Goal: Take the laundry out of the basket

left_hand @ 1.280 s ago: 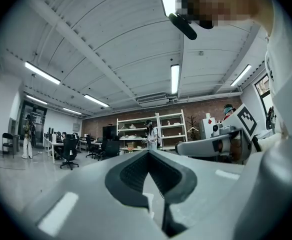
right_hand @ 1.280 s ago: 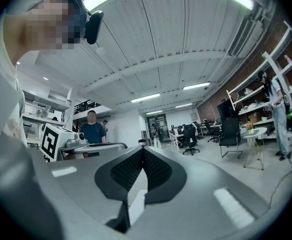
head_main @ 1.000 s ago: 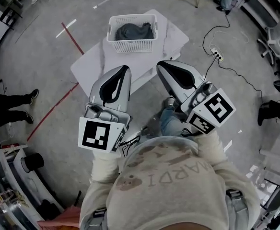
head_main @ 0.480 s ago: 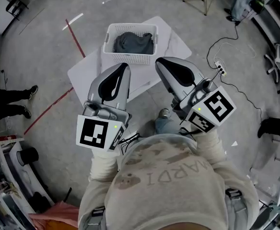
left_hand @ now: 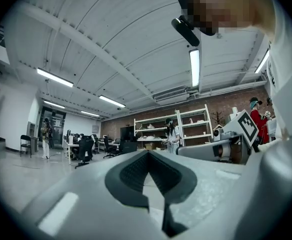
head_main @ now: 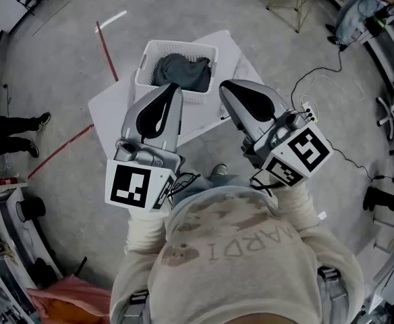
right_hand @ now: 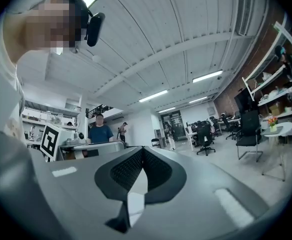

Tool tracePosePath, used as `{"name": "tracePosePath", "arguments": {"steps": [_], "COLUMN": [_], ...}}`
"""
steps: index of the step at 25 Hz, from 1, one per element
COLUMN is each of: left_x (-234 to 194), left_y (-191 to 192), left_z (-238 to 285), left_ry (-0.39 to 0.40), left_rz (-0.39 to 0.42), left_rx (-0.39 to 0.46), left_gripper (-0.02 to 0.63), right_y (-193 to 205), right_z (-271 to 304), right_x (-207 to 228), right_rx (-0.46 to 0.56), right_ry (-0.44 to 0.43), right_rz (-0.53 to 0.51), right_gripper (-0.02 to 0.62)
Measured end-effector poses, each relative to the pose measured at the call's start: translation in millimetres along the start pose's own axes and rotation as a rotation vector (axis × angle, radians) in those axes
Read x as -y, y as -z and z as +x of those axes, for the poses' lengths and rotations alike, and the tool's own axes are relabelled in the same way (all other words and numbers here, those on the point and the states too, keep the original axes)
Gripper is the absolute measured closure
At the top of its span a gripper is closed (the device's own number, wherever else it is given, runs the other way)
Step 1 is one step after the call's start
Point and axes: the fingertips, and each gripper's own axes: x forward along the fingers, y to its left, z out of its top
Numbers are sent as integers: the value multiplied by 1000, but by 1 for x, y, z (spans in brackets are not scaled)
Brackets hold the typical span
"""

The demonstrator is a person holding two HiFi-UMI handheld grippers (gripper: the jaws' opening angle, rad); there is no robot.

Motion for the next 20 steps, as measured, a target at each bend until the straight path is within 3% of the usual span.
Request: {"name": "tracePosePath", "arguments": {"steps": [10, 20], "left_x": [-50, -127], "left_y": [14, 24], "left_z": [21, 52], "left_ry": [-57, -32], "left_rz": [-10, -29], "left_rx": [-42, -43], "left_gripper": [604, 604], "right_y": [12, 13], "right_z": [43, 127], "right_x": [26, 46], "right_rx": [-29, -55], "right_ry": [-29, -29], "right_rz": [39, 20], "right_gripper": [568, 568]}}
